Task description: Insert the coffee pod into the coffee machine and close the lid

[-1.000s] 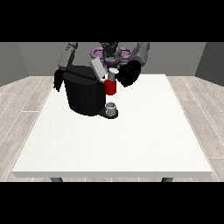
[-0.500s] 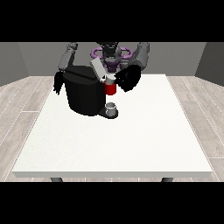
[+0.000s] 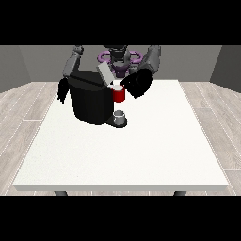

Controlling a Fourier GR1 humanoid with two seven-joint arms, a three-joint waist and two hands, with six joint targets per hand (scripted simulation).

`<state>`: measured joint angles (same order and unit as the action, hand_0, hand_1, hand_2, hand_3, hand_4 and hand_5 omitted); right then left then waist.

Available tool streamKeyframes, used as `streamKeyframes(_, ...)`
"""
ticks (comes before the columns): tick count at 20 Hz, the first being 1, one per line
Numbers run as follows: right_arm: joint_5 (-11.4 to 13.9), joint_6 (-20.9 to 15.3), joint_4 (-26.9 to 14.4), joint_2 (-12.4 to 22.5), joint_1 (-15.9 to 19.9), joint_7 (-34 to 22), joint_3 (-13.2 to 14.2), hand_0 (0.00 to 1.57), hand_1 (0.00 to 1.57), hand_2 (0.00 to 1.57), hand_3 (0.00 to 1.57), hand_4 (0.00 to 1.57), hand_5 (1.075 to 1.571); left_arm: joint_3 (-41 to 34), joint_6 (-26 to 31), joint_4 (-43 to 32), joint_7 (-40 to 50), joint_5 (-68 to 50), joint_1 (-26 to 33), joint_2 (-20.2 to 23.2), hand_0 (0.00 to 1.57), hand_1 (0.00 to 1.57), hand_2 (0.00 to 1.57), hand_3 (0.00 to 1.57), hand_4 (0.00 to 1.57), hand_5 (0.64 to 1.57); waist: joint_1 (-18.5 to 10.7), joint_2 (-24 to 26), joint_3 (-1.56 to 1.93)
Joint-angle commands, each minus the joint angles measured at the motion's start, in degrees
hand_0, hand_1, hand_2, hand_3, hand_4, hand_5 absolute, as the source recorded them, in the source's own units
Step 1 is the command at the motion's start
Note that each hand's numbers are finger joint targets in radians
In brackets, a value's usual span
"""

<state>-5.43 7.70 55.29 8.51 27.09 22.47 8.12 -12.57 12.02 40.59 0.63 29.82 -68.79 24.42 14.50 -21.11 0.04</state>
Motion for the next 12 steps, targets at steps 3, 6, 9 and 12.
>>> streamKeyframes(3, -1.2, 2.0, -2.7, 1.7, -1.7, 0.3, 1.6, 0.00, 0.00, 0.00, 0.00, 0.31, 1.571, -0.3, -2.6, 1.4, -3.9, -2.7, 4.9, -6.9, 0.00, 0.00, 0.35, 0.35, 0.00, 1.571, -2.2, 2.8, -0.04)
streamKeyframes(6, -0.7, 0.1, -0.9, -2.0, -6.0, 1.6, 0.1, 0.00, 0.00, 0.00, 0.00, 0.20, 1.571, -2.1, 1.8, 0.2, -9.3, -6.1, 8.7, -5.8, 0.00, 0.00, 0.00, 0.00, 0.00, 1.571, -3.3, 6.1, -0.08)
streamKeyframes(9, -2.1, 2.5, -4.0, 0.0, -9.7, 4.1, 2.3, 0.00, 0.00, 0.00, 0.00, 0.28, 1.571, -1.8, 1.9, 2.0, -10.9, -8.6, 15.0, -11.5, 0.00, 0.00, 0.00, 0.00, 0.00, 1.571, -7.4, 11.2, -0.06)
streamKeyframes(12, -2.0, 4.8, -2.1, 1.0, -14.9, 4.7, 1.4, 0.00, 0.00, 0.00, 0.00, 0.23, 1.571, -3.5, 1.9, 1.3, -16.0, -11.0, 23.7, -13.0, 0.00, 0.00, 0.00, 0.00, 0.00, 1.571, -8.3, 15.9, -0.12)
